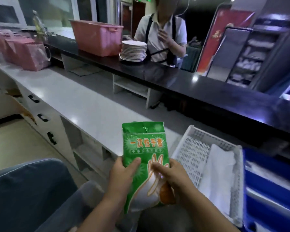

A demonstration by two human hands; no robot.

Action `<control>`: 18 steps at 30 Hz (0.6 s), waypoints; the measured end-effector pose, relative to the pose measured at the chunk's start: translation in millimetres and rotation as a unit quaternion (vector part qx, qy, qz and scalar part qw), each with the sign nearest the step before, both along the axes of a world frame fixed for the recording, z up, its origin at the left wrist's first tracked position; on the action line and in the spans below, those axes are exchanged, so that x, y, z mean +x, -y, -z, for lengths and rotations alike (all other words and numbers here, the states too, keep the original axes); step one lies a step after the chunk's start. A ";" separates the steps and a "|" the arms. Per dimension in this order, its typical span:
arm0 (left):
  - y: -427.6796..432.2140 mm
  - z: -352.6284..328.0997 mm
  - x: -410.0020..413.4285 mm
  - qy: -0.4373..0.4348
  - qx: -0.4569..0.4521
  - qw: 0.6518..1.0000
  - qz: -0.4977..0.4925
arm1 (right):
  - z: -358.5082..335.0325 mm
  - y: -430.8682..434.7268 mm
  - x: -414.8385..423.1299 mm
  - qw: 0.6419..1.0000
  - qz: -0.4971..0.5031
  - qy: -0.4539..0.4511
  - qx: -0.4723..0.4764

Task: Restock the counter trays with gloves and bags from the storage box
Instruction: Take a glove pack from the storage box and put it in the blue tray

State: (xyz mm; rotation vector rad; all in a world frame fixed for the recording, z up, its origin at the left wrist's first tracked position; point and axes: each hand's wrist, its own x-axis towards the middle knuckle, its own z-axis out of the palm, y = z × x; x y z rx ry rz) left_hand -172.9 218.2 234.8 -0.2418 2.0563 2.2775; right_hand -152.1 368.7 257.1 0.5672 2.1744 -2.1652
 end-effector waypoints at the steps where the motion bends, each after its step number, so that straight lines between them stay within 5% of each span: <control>1: -13.4 -2.9 -2.0 -0.004 -0.006 1.000 0.014 | -3.3 -12.8 1.9 1.000 0.002 -0.005 -0.031; 5: -66.9 -17.2 -6.2 -0.036 -0.027 0.998 0.041 | -19.0 -65.3 9.4 0.994 -0.001 -0.001 -0.114; 18: -323.6 -37.7 -2.6 -0.072 -0.037 0.961 0.263 | -48.4 -339.6 39.8 0.988 0.138 -0.066 -0.026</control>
